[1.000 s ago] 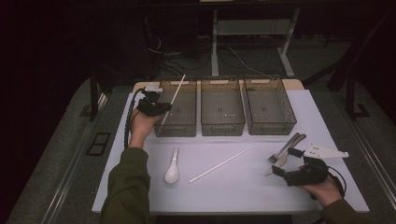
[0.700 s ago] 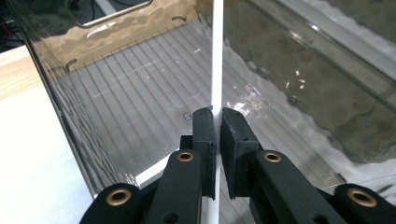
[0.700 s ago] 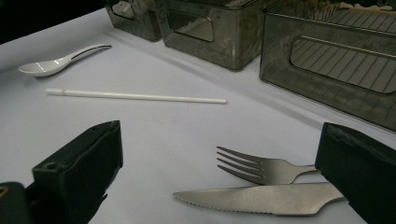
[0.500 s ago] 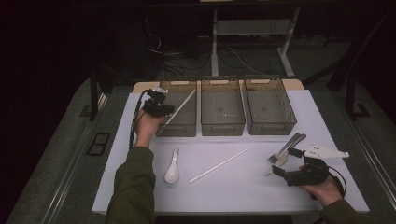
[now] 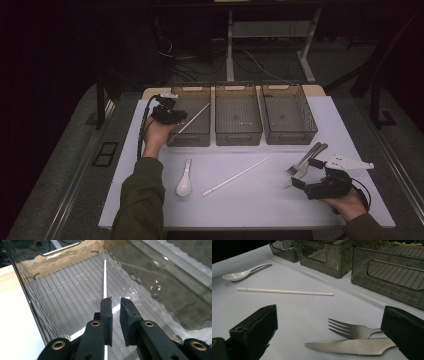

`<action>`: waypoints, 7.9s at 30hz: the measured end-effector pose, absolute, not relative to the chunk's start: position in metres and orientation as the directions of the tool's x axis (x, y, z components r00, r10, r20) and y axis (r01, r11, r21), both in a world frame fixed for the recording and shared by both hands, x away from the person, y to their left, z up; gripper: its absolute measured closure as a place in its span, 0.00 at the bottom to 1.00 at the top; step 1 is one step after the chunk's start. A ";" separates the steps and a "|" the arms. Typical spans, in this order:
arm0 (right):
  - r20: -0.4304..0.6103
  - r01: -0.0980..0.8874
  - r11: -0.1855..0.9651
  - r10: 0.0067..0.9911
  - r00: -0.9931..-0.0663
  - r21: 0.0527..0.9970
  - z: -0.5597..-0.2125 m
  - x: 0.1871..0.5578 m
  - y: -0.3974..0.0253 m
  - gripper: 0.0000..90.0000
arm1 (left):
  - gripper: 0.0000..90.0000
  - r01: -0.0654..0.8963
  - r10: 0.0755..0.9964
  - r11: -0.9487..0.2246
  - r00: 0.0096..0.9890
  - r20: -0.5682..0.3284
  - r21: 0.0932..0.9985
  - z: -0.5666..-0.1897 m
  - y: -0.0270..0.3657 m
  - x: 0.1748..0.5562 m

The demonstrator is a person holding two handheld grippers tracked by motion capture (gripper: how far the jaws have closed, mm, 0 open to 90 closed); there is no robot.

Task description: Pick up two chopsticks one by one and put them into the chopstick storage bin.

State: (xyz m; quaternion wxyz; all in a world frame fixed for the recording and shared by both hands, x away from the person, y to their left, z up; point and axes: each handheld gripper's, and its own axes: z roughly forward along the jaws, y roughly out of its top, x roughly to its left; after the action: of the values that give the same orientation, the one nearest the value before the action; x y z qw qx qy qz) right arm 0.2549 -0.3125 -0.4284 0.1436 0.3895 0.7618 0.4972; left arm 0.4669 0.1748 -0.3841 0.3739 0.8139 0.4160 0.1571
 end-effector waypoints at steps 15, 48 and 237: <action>0.169 0.452 0.200 0.739 -0.652 0.869 -0.428 0.255 -0.313 0.01 | 0.57 0.490 0.720 -0.333 0.683 -0.118 0.805 -0.363 0.167 0.441; 0.170 0.454 0.196 0.745 -0.645 0.869 -0.428 0.254 -0.313 0.01 | 0.41 0.321 0.532 -0.372 0.843 -0.084 0.871 -0.341 0.126 0.359; 0.169 0.454 0.196 0.746 -0.645 0.869 -0.429 0.255 -0.314 0.01 | 0.94 0.286 0.657 -0.300 0.754 -0.020 0.910 -0.315 0.169 0.428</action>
State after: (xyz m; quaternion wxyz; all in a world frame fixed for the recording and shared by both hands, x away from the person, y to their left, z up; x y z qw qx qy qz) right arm 0.2551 -0.3142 -0.4290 0.1468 0.3951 0.7593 0.4957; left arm 0.4285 0.1692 -0.3147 0.5100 0.7854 0.3000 0.1818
